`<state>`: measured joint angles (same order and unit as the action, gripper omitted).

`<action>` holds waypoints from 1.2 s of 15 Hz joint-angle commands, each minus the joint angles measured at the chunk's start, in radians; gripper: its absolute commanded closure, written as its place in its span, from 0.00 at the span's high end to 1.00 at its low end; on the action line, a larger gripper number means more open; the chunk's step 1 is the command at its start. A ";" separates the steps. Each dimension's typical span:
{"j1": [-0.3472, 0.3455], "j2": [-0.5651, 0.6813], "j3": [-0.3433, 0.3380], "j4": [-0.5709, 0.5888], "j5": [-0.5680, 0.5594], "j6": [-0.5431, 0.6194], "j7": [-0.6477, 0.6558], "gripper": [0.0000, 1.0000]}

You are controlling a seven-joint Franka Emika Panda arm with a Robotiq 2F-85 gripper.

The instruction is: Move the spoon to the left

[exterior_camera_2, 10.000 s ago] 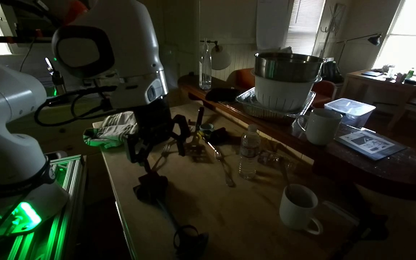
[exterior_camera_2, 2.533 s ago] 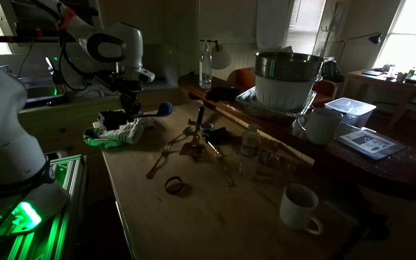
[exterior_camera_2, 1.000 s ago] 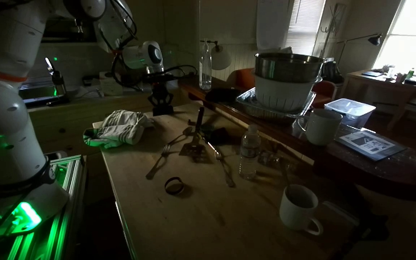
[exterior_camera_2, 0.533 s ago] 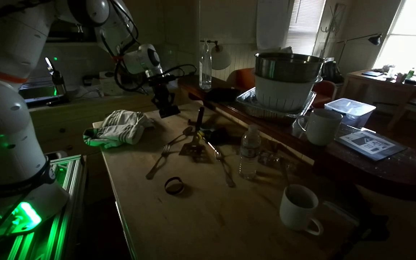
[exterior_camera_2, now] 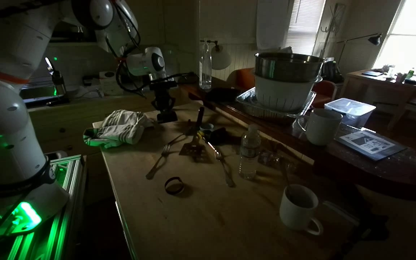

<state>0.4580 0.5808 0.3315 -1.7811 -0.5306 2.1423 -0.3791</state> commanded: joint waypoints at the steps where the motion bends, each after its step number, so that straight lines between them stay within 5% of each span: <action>1: -0.016 0.005 0.003 -0.024 0.028 0.103 -0.029 0.06; 10: -0.023 0.001 0.004 -0.055 0.032 0.201 -0.100 0.06; 11: -0.026 0.002 0.010 -0.049 0.043 0.184 -0.114 0.12; 12: -0.029 -0.005 0.015 -0.046 0.052 0.163 -0.134 0.48; 14: -0.037 -0.033 0.029 -0.038 0.089 0.103 -0.167 0.54; 18: -0.064 -0.130 0.069 -0.005 0.194 -0.059 -0.233 0.84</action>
<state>0.4171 0.5370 0.3668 -1.7936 -0.4220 2.2071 -0.5499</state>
